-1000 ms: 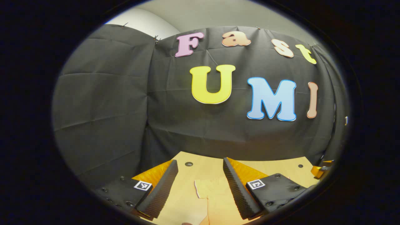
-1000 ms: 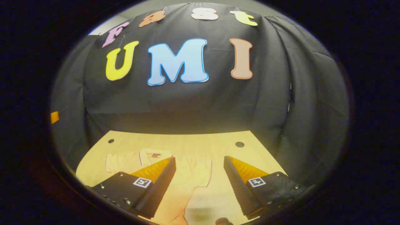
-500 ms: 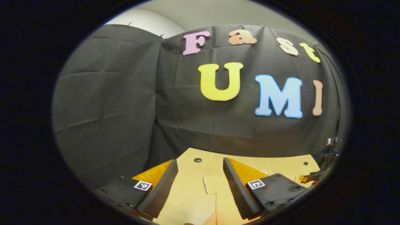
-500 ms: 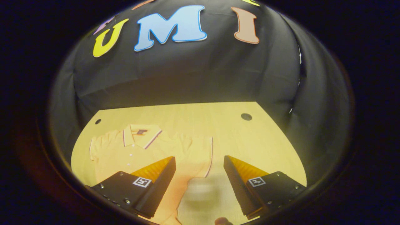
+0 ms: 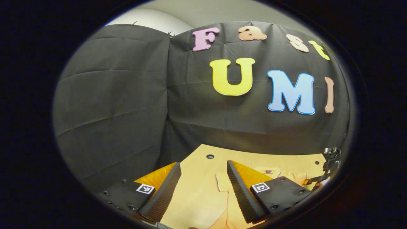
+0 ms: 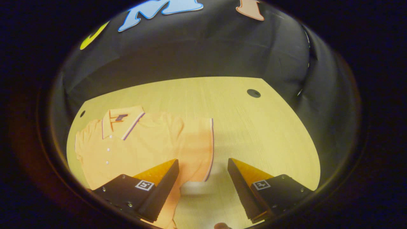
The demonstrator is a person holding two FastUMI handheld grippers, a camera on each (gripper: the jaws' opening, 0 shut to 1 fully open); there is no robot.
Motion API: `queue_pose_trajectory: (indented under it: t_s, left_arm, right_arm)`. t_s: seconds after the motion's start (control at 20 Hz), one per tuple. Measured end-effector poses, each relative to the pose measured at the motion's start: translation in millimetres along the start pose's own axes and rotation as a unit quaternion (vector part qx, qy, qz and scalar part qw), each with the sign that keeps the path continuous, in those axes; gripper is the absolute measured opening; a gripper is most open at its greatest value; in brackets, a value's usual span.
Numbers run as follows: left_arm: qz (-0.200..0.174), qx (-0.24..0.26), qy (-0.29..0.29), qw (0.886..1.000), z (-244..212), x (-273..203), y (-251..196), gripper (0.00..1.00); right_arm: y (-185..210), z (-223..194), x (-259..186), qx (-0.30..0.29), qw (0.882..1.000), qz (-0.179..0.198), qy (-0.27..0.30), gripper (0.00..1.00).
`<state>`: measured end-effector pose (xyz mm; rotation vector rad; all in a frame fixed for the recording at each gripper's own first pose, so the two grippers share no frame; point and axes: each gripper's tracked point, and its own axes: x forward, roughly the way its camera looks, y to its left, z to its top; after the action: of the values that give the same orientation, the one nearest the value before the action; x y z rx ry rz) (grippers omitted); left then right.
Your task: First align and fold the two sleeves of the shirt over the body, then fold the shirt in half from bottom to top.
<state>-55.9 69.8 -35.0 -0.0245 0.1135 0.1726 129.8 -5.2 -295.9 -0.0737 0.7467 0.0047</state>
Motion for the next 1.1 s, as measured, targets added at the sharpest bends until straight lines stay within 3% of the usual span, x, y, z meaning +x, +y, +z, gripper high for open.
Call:
queue_pose_trajectory:
  t_s: [0.2,0.3,0.45,0.65,0.7,0.9,1.1]
  left_arm:
    - [0.006,0.001,0.008,1.000,-3.9,0.6,0.3,0.94]
    - [0.007,0.001,0.010,1.000,-6.4,1.1,-1.9,0.94]
    - [0.004,0.002,0.011,1.000,-7.1,2.8,-8.0,0.94]
    - [-0.006,0.003,0.016,1.000,-9.0,5.5,-21.1,0.94]
    - [-0.007,0.006,0.016,1.000,-9.0,4.6,-22.0,0.94]
    - [-0.005,0.018,0.011,1.000,-4.3,2.7,-21.6,0.94]
    - [-0.007,0.014,0.014,1.000,-7.1,2.1,-22.3,0.95]
  right_arm:
    - [1.6,-14.5,16.8,0.002,0.999,0.006,0.035,0.97]
    - [7.1,-14.9,19.5,0.001,0.999,0.017,0.037,0.92]
    - [11.7,-13.6,20.4,-0.006,0.999,0.031,0.043,0.67]
    - [18.6,-9.4,20.6,-0.003,0.997,0.051,0.053,0.12]
    - [17.8,-10.3,22.0,-0.005,0.997,0.050,0.053,0.08]
    - [25.0,5.2,15.5,-0.047,0.998,0.040,0.017,0.08]
    - [59.1,36.4,-1.5,-0.071,0.994,0.074,-0.025,0.08]
